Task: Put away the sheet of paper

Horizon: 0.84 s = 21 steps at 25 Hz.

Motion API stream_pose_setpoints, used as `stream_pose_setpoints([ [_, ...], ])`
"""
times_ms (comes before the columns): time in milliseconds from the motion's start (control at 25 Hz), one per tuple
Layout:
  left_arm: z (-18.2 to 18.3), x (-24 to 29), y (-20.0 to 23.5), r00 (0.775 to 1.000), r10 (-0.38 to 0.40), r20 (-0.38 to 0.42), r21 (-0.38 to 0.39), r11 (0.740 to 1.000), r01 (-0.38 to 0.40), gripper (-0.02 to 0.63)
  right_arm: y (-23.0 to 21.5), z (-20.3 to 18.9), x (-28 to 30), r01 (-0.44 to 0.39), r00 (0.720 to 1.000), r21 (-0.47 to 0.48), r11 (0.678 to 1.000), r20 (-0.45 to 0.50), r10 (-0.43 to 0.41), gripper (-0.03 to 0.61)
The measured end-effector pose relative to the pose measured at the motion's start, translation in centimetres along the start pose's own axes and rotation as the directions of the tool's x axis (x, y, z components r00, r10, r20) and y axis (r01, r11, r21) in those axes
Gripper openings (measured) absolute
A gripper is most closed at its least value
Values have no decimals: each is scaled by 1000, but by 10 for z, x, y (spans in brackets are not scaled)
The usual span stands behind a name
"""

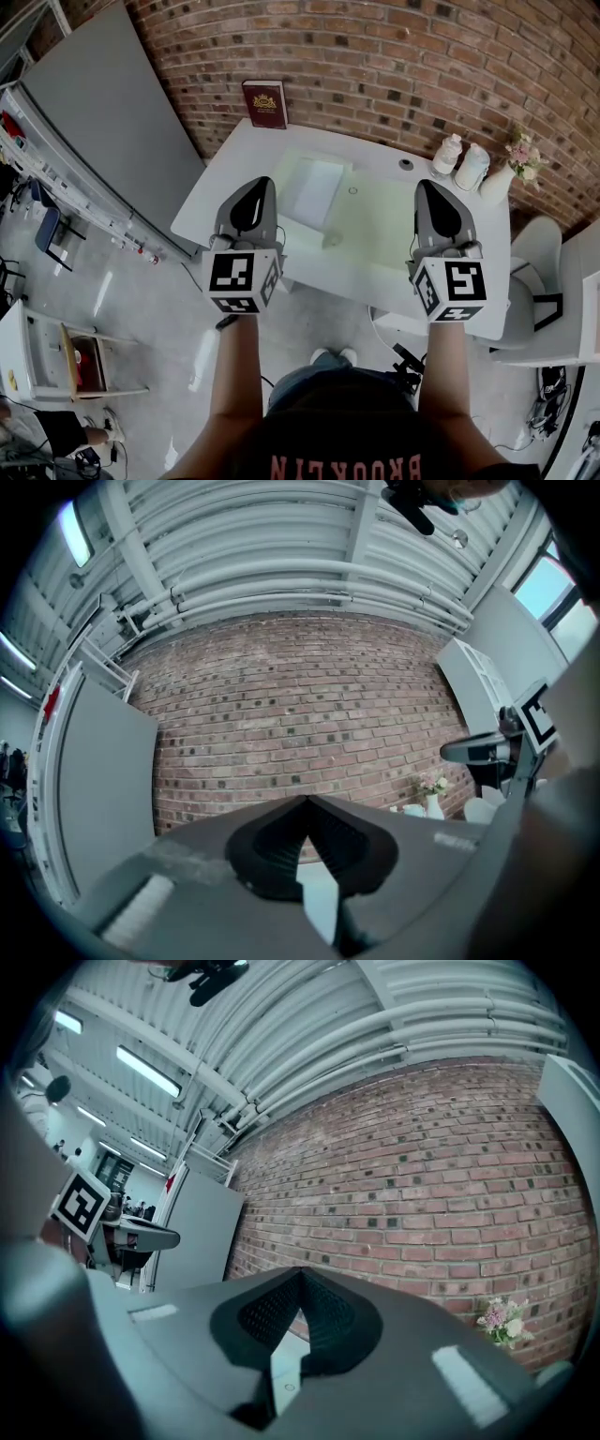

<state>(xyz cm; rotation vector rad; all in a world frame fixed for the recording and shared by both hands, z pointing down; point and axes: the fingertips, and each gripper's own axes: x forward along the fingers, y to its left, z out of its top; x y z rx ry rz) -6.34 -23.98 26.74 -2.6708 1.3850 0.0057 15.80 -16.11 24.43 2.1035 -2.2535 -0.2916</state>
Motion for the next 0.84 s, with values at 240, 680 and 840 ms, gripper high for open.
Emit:
stream_pose_setpoints([
  [240, 5, 2, 2, 1000, -2, 9, 2, 1000, 2, -6, -3, 5, 1, 10, 1000, 7, 1000, 4, -10, 0],
  [680, 22, 7, 2, 999, -19, 42, 20, 1000, 19, -6, -4, 27, 4, 23, 999, -15, 1000, 33, -23, 0],
  [840, 25, 9, 5, 999, -21, 44, 21, 1000, 20, -6, -1, 32, 7, 17, 999, -20, 1000, 40, -16, 0],
])
